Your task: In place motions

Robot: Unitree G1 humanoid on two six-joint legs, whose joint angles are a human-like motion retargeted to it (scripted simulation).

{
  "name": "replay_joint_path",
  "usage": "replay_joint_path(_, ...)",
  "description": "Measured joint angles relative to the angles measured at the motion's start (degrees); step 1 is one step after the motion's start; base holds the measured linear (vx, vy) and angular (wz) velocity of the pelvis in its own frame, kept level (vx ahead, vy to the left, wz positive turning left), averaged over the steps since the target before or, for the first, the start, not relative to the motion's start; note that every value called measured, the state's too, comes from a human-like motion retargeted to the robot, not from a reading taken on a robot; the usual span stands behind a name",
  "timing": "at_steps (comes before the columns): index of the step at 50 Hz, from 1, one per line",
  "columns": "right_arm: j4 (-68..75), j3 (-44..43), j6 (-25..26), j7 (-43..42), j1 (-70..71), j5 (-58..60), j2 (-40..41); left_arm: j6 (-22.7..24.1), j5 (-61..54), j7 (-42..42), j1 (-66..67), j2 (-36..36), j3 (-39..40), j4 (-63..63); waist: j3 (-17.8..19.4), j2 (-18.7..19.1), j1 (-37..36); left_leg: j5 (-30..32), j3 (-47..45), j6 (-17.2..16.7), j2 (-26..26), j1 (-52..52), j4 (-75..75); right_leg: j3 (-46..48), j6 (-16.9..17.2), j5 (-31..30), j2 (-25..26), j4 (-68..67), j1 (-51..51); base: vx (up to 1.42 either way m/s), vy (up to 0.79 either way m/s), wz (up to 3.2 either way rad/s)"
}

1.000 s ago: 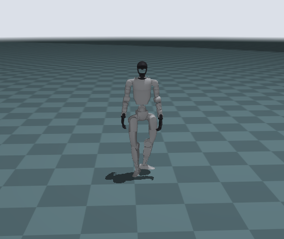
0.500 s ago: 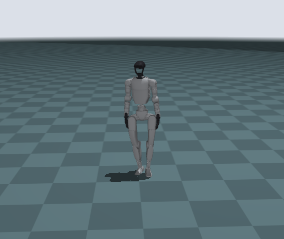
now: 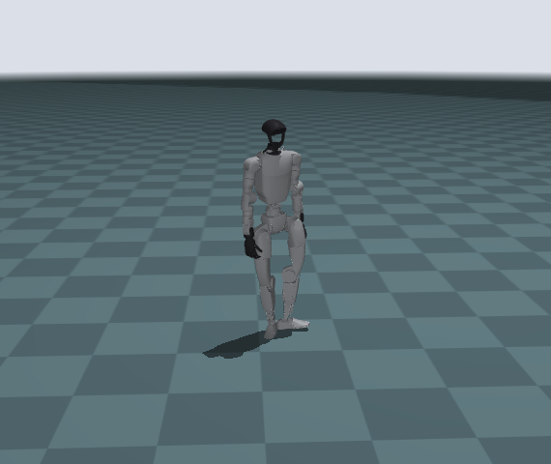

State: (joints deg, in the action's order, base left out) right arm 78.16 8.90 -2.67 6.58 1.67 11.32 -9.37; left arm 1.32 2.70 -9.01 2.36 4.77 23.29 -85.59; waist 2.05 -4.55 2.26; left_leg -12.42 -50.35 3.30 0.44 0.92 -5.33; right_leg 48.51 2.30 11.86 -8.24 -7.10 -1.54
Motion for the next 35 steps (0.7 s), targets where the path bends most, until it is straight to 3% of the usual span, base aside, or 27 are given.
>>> replay_joint_path(2, 0.5, -0.7, 0.1, -0.3, -0.2, 0.8, -0.1, -0.1, -0.4, 0.4, 0.5, 0.6, 1.0, -1.1, -1.1, 0.5, 0.4, 1.9, -3.8, -1.8, 0.8, -1.0, 0.7, 3.5, 1.2, 0.3, 0.4, 0.5, -1.1, 0.22, 0.22, 2.41)
replay_joint_path(5, 1.3, -1.7, 0.2, -1.0, -0.7, 1.8, -0.1, -0.1, -1.6, 1.2, 1.1, 1.0, 2.8, -3.1, -2.3, 1.9, 0.2, 10.5, -4.4, -3.8, 1.1, -0.7, 3.3, 7.4, 2.5, 0.3, 1.7, 1.2, -2.5, 0.22, 0.21, 1.76)
replay_joint_path(16, 2.0, -3.3, -0.1, -1.1, -1.4, -0.1, 0.3, 0.6, -5.1, 2.0, 2.1, -0.6, 8.0, -4.3, -2.6, 1.1, -5.2, 9.2, 3.3, -1.7, -3.8, 0.4, 5.9, 11.8, 4.1, -1.5, 0.1, 0.8, -5.4, 0.19, 0.22, 0.62)
replay_joint_path(20, 2.4, -4.5, 0.1, -1.4, -2.3, -0.6, -0.1, 0.5, -4.6, 1.7, 1.6, -0.7, 6.8, -4.5, -2.8, 2.4, -5.3, 7.8, 6.5, -0.7, -3.6, 0.5, 5.3, 12.2, 2.6, -4.5, -0.3, -2.0, -6.5, 0.22, 0.18, 0.63)
replay_joint_path(23, 2.8, -5.4, 0.4, -1.5, -3.2, -1.7, -0.7, 0.6, -3.7, 1.4, 1.0, -0.5, 5.0, -4.2, -3.1, 5.5, -3.0, 7.3, 11.1, -0.2, -0.7, 1.1, 4.3, 10.2, -0.7, -9.4, -1.1, -8.9, -6.8, 0.26, 0.13, 1.1)
replay_joint_path(25, 3.1, -5.8, 0.5, -1.7, -4.0, -2.4, -1.1, 0.7, -2.8, 1.0, 0.6, -0.1, 3.4, -4.1, -3.2, 8.2, -0.4, 7.5, 14.9, 0.4, 1.6, 1.6, 4.0, 5.5, -3.8, -10.6, -2.5, -16.9, -5.1, 0.28, 0.05, 1.41)
replay_joint_path(27, 3.4, -6.4, 0.7, -1.8, -4.4, -3.4, -1.0, 0.5, -1.2, 0.7, -0.4, 0.7, 2.2, -4.3, -4.0, 9.3, 2.7, 8.1, 18.9, 1.1, 2.3, 3.5, 4.0, -5.1, -1.1, -9.0, -2.7, -24.3, 1.1, 0.2, 0.0, 1.64)
replay_joint_path(29, 3.7, -7.1, 0.8, -1.8, -4.3, -4.9, -0.4, 0.4, 0.2, 0.9, -1.8, 1.6, 1.0, -4.3, -3.8, 9.6, 6.6, 8.9, 24.0, 1.6, 2.2, 5.4, 3.8, -18.2, 3.0, -5.7, 1.9, -27.1, 8.1, 0.02, -0.1, 2.1)
replay_joint_path(32, 3.5, -7.5, 0.6, -1.5, -4.1, -6.7, 0.3, 0.6, 0.4, 0.7, -3.5, 2.4, -1.0, -3.2, -2.9, 8.7, 10.0, 9.2, 28.7, 2.2, 1.2, 7.6, 2.6, -31.4, 4.9, -2.6, 9.0, -20.9, 12.6, 0.0, -0.14, 1.51)
replay_joint_path(35, 2.7, -7.2, 0.4, -1.0, -4.3, -6.5, 0.8, 0.5, 0.1, 0.0, -5.2, 3.0, -2.6, -1.6, -2.2, 7.3, 13.7, 9.4, 34.0, 2.7, -1.3, 8.9, 1.6, -37.7, 2.7, -0.3, 10.1, -11.4, 14.7, 0.02, -0.14, 1.57)
